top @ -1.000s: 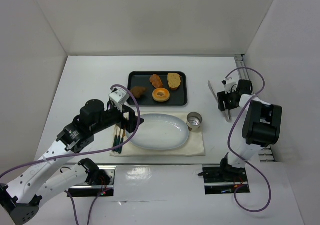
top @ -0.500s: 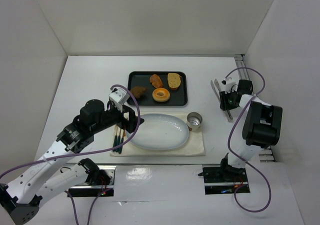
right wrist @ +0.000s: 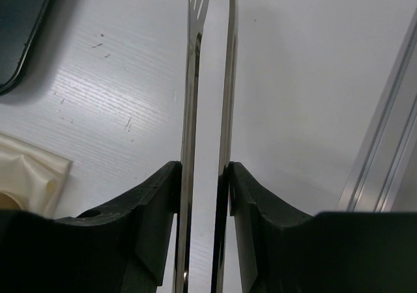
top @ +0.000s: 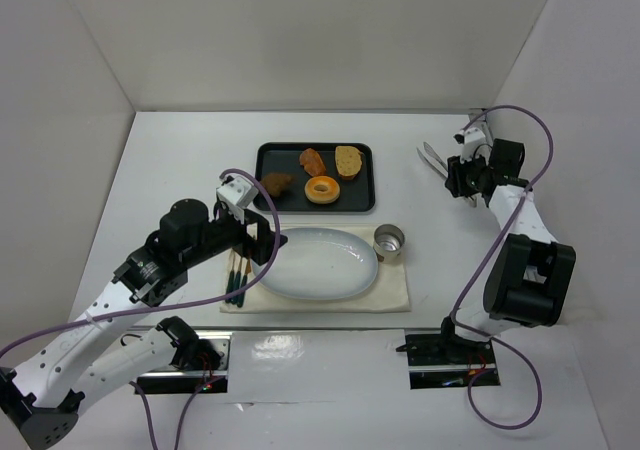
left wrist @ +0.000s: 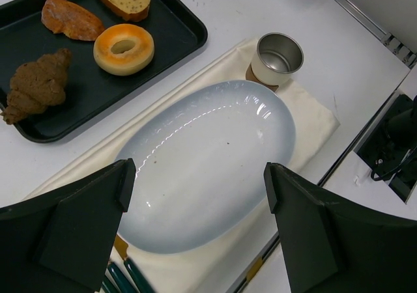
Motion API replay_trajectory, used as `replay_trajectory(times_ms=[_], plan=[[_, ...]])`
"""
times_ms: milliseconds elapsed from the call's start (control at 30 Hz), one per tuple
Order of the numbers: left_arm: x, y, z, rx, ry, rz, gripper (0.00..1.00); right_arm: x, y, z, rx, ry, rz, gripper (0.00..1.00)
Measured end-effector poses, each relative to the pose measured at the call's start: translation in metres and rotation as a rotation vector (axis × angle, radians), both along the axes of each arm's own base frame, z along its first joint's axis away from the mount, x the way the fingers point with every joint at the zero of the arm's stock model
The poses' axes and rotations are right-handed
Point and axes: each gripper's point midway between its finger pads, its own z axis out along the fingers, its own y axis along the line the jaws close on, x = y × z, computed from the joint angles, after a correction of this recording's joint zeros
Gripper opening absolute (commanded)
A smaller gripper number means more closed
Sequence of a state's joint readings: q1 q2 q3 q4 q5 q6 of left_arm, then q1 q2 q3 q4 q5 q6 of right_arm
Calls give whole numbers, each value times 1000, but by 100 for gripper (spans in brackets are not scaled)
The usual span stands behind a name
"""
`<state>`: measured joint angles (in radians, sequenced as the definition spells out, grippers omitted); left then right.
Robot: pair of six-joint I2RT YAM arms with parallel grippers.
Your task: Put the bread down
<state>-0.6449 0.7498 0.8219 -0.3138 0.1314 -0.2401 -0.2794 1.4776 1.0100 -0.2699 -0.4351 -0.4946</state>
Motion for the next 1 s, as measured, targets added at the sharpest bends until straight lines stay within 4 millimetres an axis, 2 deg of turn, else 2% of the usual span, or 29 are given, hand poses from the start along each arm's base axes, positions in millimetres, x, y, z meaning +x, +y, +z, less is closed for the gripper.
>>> replay_trajectory(times_ms=[200, 400, 567, 667, 867, 1000], plan=[[1, 1, 0, 2, -1, 5, 100, -7, 5, -5, 20, 34, 10, 45], [1, 1, 0, 3, -2, 10, 100, -14, 19, -2, 84, 49, 52, 46], [2, 2, -3, 8, 2, 16, 100, -8, 37, 27, 174, 14, 118, 52], [3, 3, -6, 13, 6, 21, 100, -3, 49, 43, 202, -14, 161, 52], [5, 3, -9, 22, 12, 29, 100, -1, 104, 56, 229, -14, 299, 52], [7, 4, -13, 33, 20, 38, 100, 9, 135, 64, 238, -13, 381, 52]])
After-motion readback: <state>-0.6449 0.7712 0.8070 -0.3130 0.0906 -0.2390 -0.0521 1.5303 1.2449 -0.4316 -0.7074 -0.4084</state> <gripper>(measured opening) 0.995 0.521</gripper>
